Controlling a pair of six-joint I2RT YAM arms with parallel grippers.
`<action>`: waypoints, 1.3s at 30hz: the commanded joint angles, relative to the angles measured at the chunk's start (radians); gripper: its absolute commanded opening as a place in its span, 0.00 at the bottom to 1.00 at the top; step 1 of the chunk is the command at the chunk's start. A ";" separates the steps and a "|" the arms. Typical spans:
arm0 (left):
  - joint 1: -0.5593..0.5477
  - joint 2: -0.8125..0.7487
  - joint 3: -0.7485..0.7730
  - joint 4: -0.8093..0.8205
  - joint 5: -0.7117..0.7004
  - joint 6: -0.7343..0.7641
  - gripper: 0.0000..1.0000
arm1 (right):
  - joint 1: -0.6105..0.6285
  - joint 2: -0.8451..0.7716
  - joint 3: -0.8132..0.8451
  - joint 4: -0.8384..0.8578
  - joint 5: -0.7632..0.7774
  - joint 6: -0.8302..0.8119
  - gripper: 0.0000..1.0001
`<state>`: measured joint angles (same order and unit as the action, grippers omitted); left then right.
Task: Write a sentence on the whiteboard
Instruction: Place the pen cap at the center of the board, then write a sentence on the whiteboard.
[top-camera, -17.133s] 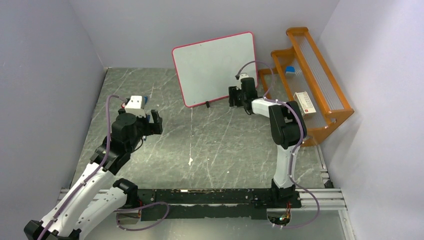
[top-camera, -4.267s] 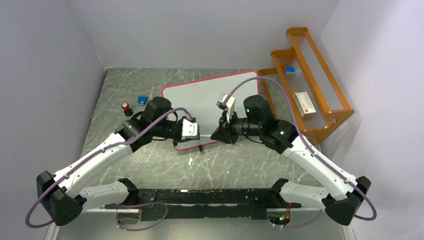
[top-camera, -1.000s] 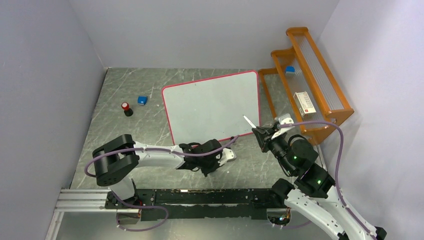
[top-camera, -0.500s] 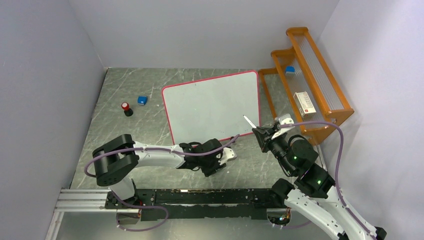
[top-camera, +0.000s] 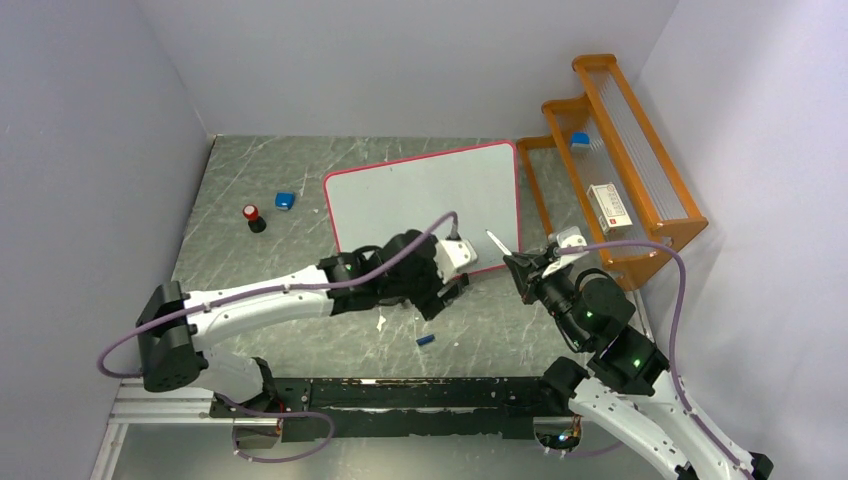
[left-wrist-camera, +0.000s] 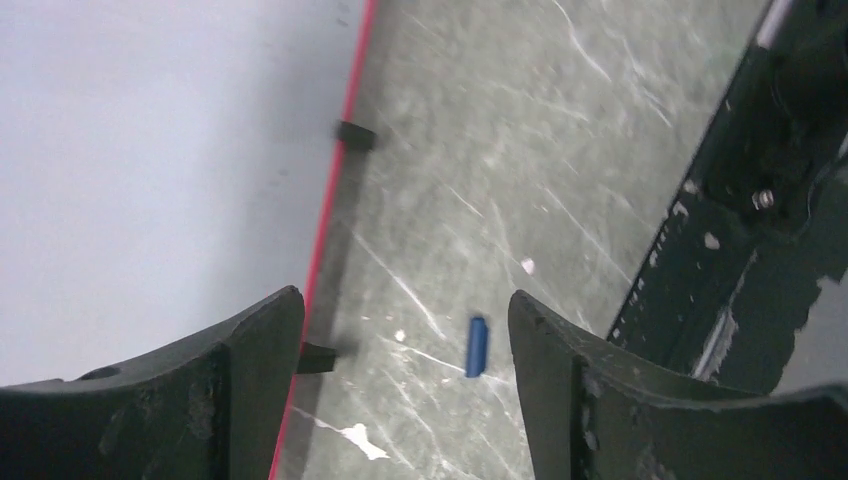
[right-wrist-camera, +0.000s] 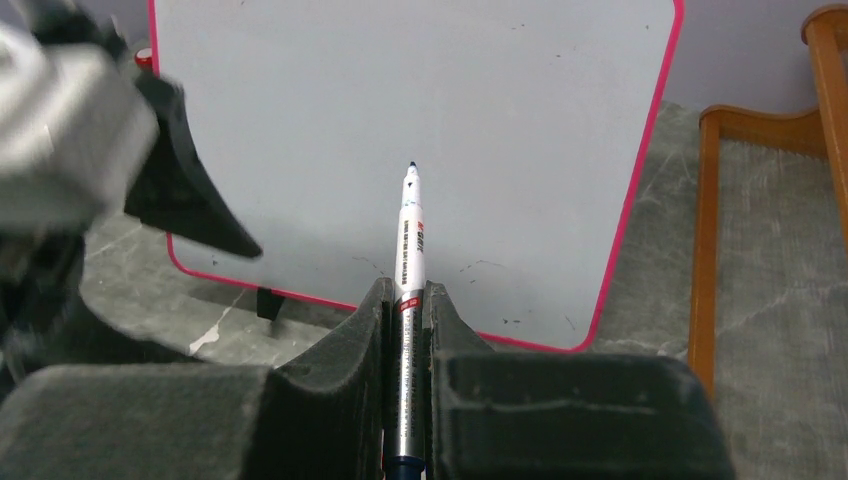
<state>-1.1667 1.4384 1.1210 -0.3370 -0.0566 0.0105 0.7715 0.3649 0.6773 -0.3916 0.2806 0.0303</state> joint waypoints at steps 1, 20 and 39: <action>0.069 -0.054 0.097 -0.104 -0.054 -0.004 0.81 | -0.003 0.003 0.000 0.033 0.008 0.011 0.00; 0.718 -0.208 0.253 -0.111 0.306 -0.085 0.95 | -0.003 0.152 0.089 0.070 -0.076 -0.023 0.00; 1.191 -0.132 -0.075 0.420 1.044 -0.328 0.88 | -0.003 0.320 0.133 0.186 -0.276 -0.051 0.00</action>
<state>0.0055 1.2716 1.0752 -0.1112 0.7902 -0.2520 0.7715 0.6861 0.7856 -0.2699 0.0517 -0.0227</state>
